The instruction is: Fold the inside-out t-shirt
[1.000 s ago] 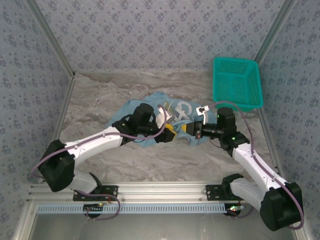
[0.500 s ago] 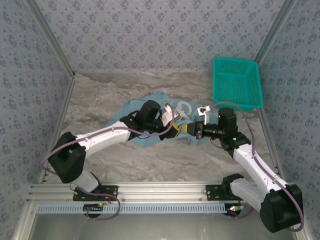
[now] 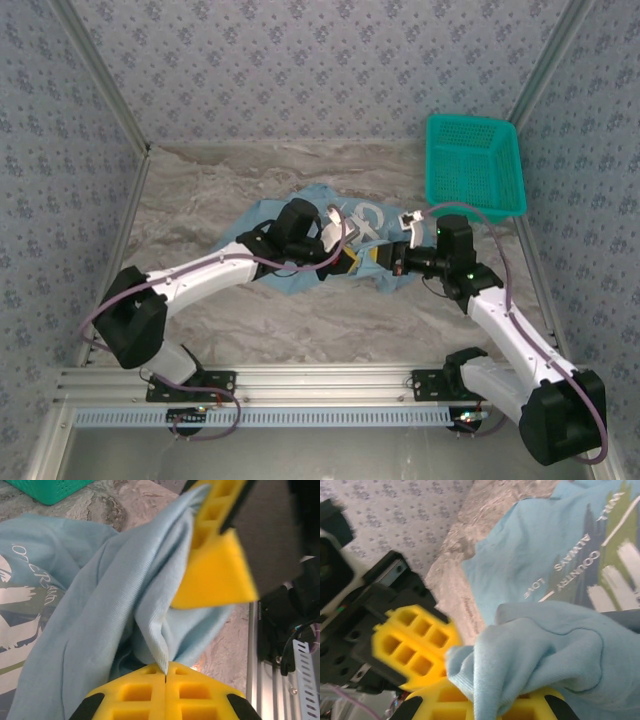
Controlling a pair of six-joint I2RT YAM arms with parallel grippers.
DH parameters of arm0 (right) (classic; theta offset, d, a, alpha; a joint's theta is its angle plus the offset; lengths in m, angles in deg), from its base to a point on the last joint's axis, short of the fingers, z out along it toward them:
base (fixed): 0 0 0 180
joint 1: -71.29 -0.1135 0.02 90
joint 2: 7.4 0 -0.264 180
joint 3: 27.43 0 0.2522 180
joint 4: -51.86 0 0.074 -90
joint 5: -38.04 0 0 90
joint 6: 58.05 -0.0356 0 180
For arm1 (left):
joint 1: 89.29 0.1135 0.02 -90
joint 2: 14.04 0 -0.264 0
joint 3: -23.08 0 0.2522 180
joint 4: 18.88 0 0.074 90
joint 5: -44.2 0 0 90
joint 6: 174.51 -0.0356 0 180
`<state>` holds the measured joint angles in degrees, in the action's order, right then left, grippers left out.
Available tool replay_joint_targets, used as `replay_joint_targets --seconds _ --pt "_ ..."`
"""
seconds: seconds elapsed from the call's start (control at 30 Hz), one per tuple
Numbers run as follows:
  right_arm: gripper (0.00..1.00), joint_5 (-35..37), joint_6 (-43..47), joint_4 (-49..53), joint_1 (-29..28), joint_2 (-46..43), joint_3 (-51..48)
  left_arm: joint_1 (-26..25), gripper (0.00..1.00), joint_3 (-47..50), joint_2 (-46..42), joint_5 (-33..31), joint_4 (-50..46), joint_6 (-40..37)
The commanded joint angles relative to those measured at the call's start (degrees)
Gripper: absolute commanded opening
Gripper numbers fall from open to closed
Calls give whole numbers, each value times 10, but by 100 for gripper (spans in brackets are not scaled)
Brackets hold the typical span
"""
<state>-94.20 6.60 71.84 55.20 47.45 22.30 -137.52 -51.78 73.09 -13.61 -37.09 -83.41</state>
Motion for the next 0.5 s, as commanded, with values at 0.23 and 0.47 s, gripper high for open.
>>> replay_joint_targets --seconds 0.23,0.47 --pt "33 391 110 258 -78 -3 128 5 0 -96 -24 5 -130 113" --pt "41 393 179 254 -155 -48 132 15 0 -166 7 32 -193 198"
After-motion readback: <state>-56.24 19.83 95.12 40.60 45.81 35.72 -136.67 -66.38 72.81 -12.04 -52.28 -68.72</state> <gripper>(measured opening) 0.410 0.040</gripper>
